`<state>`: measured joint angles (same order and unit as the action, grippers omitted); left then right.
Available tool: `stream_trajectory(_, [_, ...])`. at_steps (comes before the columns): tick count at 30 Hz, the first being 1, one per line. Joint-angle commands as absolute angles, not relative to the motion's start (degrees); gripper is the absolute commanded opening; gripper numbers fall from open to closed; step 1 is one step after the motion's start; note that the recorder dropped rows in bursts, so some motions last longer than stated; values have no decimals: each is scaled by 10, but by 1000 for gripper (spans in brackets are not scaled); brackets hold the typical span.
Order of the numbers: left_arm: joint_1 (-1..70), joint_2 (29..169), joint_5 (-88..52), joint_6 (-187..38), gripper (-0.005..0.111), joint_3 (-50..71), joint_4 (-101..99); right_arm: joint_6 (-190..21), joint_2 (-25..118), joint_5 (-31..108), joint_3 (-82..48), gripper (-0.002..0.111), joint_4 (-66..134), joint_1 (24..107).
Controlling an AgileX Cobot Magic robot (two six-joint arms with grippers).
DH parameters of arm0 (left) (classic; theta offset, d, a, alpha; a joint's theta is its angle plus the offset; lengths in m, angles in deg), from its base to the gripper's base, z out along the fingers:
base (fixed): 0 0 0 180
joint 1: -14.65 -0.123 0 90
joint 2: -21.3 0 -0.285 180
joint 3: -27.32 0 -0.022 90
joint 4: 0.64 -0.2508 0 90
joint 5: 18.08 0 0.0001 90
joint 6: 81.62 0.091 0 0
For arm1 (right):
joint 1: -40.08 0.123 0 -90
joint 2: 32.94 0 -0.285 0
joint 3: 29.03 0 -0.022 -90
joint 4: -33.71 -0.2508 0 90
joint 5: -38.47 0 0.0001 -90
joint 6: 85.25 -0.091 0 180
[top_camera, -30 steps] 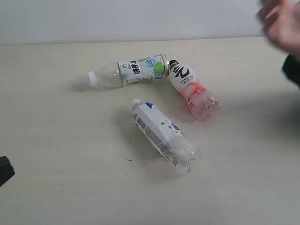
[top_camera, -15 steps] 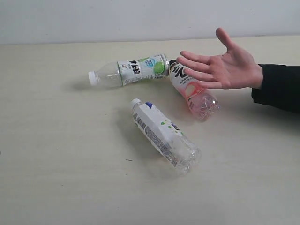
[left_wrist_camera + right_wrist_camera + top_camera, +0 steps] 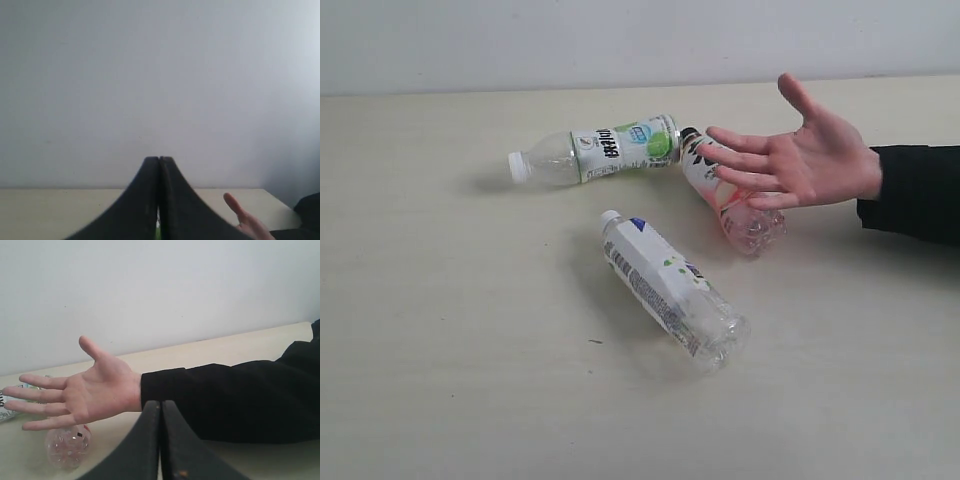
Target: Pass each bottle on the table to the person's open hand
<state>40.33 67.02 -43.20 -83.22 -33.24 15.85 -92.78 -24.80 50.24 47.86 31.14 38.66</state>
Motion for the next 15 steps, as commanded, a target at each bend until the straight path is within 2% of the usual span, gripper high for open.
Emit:
stream_trajectory(1, [395, 803, -351, -743, 2, -181, 148, -928, -251, 500, 482, 1, 311, 387])
stream_trajectory(8, [342, 1041, -28, -619, 2, 129, 135, -928, -251, 500, 482, 1, 311, 387])
stream_trajectory(15, [327, 1238, 205, -461, 0, 360, 102, -928, -251, 500, 482, 1, 311, 387])
